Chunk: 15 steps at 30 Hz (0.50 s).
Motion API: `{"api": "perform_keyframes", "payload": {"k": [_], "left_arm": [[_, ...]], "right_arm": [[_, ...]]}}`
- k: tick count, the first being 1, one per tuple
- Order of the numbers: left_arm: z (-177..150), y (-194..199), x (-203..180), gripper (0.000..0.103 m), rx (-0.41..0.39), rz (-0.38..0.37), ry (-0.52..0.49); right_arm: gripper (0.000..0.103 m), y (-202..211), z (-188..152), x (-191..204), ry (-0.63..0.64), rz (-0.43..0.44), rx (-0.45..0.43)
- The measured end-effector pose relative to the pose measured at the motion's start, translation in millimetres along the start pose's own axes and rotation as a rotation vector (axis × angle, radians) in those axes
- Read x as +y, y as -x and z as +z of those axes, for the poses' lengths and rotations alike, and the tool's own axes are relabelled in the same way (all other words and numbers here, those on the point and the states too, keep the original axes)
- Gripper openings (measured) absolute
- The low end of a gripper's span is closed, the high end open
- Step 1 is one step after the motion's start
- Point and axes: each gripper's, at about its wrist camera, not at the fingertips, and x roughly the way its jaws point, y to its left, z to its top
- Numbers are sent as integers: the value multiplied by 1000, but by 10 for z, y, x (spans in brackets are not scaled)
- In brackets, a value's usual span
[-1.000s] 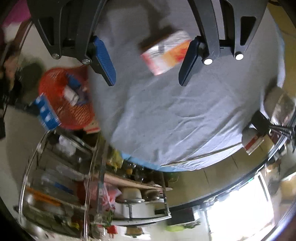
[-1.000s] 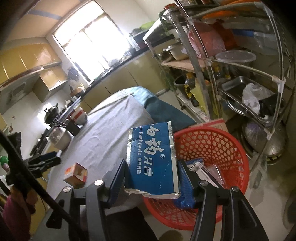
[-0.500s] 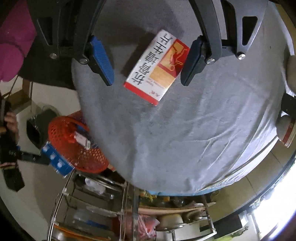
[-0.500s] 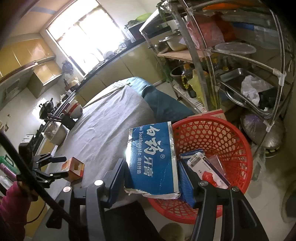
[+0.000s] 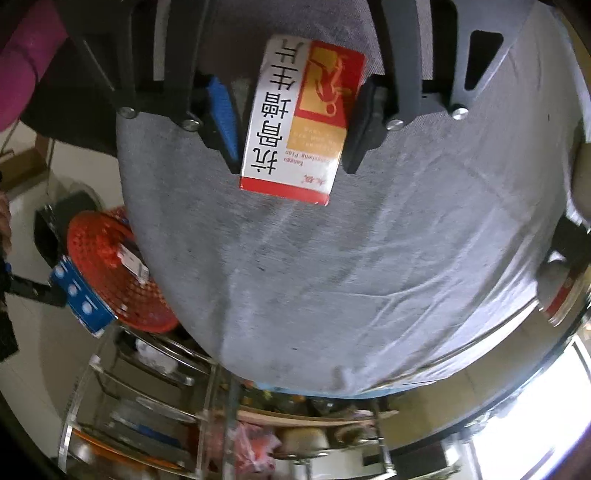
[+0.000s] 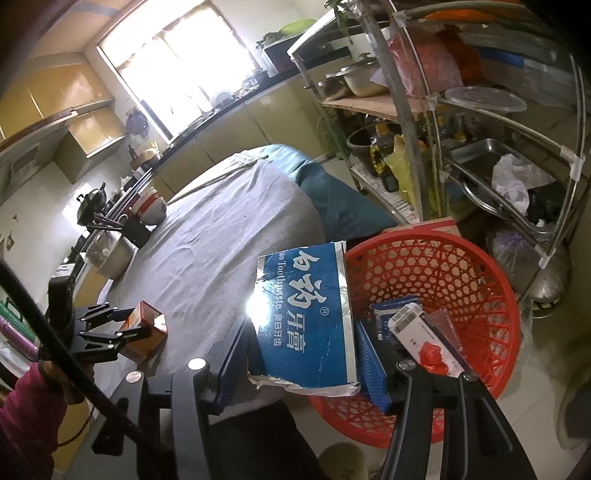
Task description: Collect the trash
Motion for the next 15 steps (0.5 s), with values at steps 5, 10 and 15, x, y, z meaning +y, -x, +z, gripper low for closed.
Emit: {"api": "perform_keyframes", "payload": {"k": [5, 10, 15], "left_arm": [[18, 74, -95, 51, -12, 77, 43], [55, 147, -224, 51, -6, 166, 90], [153, 232, -395, 51, -17, 235, 77]], "right_arm": [[59, -60, -36, 99, 24, 8, 9], [59, -142, -94, 44, 13, -3, 25], [59, -111, -78, -66, -15, -7, 15]]}}
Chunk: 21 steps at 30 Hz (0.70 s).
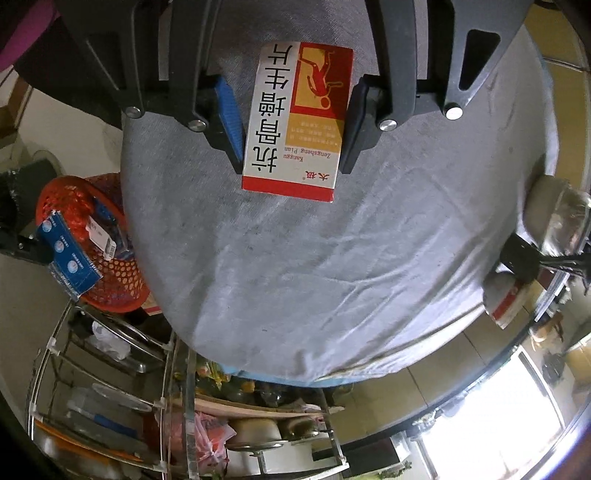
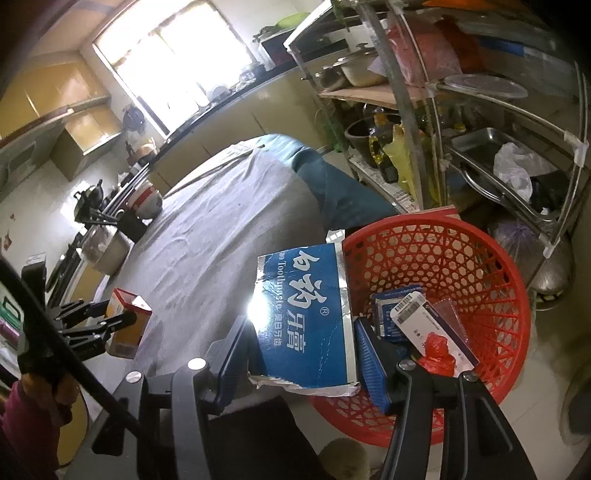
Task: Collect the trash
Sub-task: 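Carry the medicine box to the basket and release it while the right tool releases the toothpaste box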
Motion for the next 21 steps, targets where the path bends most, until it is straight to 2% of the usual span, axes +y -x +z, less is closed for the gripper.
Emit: {"api": "perform_keyframes", "payload": {"k": [8, 14, 21], "left_arm": [[188, 189, -239, 51, -64, 58, -26], [343, 267, -439, 51, -102, 65, -50], [566, 339, -762, 51, -141, 39, -77]], "right_arm": [[59, 69, 26, -37, -6, 13, -23], [59, 111, 66, -78, -17, 19, -43], [59, 216, 126, -174, -34, 19, -76]]}}
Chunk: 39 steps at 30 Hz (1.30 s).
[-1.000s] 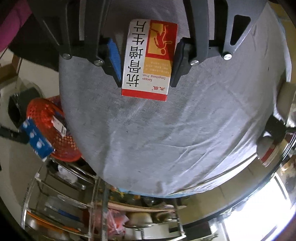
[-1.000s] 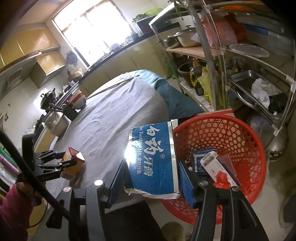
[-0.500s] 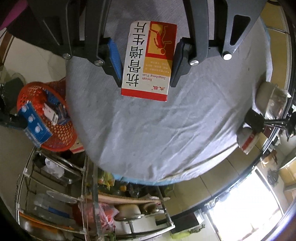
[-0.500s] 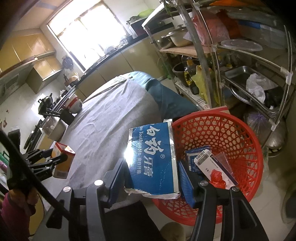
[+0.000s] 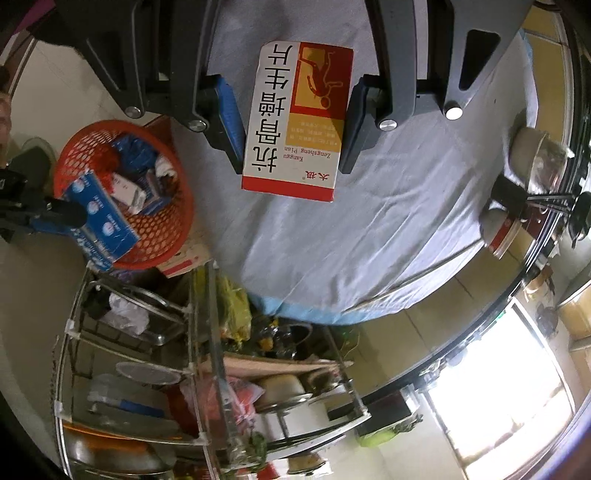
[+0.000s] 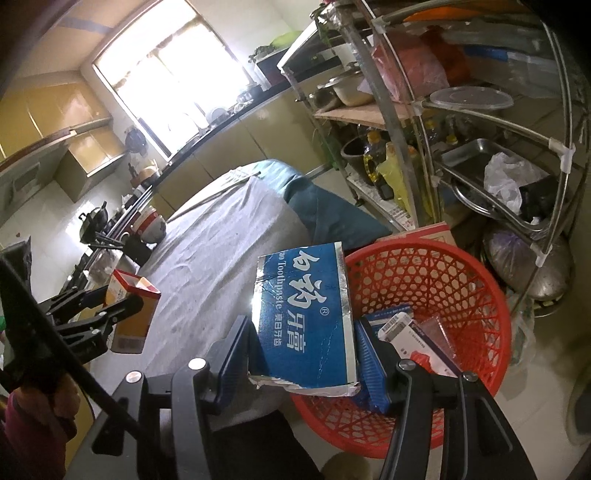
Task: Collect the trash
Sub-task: 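Carry the medicine box to the basket and release it while the right tool releases the toothpaste box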
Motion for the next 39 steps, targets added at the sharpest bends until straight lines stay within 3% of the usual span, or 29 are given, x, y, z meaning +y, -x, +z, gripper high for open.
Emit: {"api": "perform_keyframes", "payload": {"k": [10, 19, 22, 27, 30, 32, 34, 35, 38, 39], "left_arm": [[305, -54, -509, 51, -28, -78, -39], [474, -454, -914, 52, 43, -407, 71], [516, -539, -975, 53, 54, -467, 106], [480, -468, -891, 55, 36, -449, 90], [395, -321, -659, 56, 7, -386, 111], [294, -171, -406, 56, -15, -309, 154], [169, -22, -178, 62, -43, -224, 199], [70, 94, -8, 68, -59, -143, 232], [-224, 439, 417, 69, -118, 51, 321], [-295, 516, 502, 73, -126, 93, 343]], "right_arm": [[59, 146, 59, -337, -60, -36, -42], [62, 28, -37, -779, -183, -68, 8], [64, -62, -51, -900, -236, -57, 28], [65, -45, -44, -915, -251, -30, 8], [65, -8, 12, -799, -220, -33, -4], [65, -7, 67, -650, -180, -21, -8], [65, -14, 143, -387, -107, 4, -13], [65, -19, 165, -272, -81, 18, -14], [65, -63, 214, 213, 31, 77, -13], [65, -84, 219, 439, 81, 97, -17]]}}
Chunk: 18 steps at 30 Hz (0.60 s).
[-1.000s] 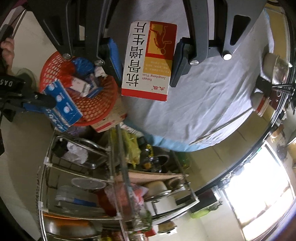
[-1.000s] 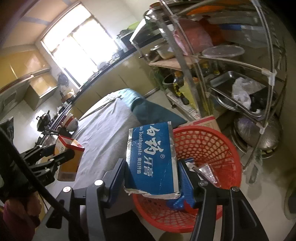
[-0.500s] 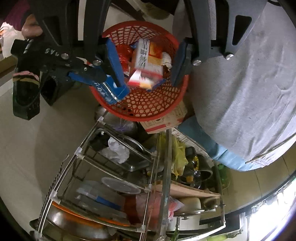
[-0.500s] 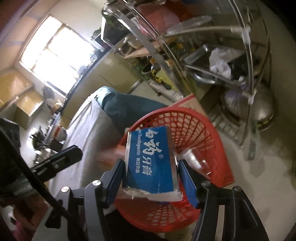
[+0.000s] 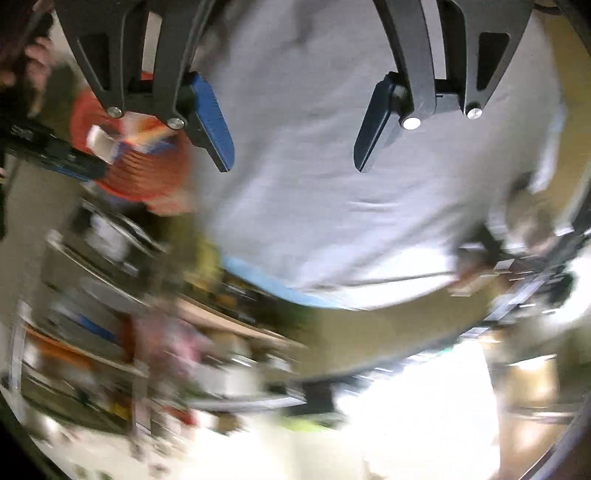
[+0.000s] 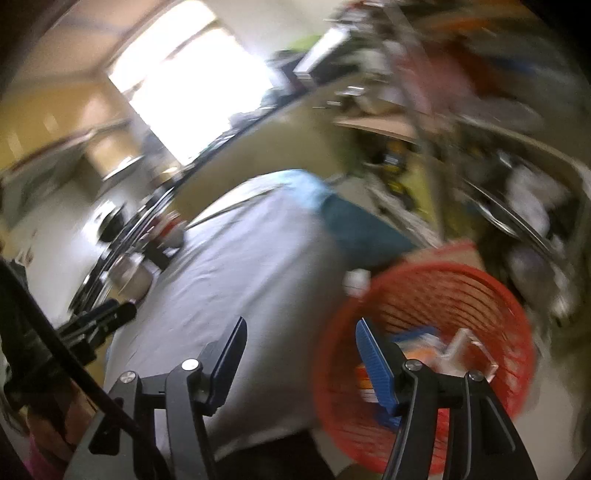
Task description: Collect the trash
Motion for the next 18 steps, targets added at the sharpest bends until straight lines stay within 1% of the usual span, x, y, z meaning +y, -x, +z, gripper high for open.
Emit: {"api": "perform_keyframes", "payload": {"k": [1, 2, 3, 6, 7, 10, 13, 18], "left_arm": [[-43, 137, 201, 77, -17, 69, 39], [-79, 204, 313, 82, -25, 99, 62], [-136, 340, 485, 84, -40, 147, 106], [-268, 589, 776, 84, -49, 224, 190], [-330, 686, 855, 84, -46, 267, 210], [-458, 858, 936, 84, -45, 368, 227], [-603, 1056, 1002, 84, -65, 415, 251], [-671, 1391, 1078, 84, -102, 413, 317]], "right_arm": [[65, -27, 7, 156, 33, 16, -2], [65, -56, 4, 348, 70, 36, -7], [65, -74, -7, 516, 99, 50, -13], [65, -67, -94, 1018, 180, 71, -37], [65, -48, -136, 1123, 197, 79, -40], [65, 62, -300, 1473, 285, 90, -40], [65, 164, -414, 1752, 359, 89, -53], [66, 424, -481, 1990, 394, 101, -75]]}}
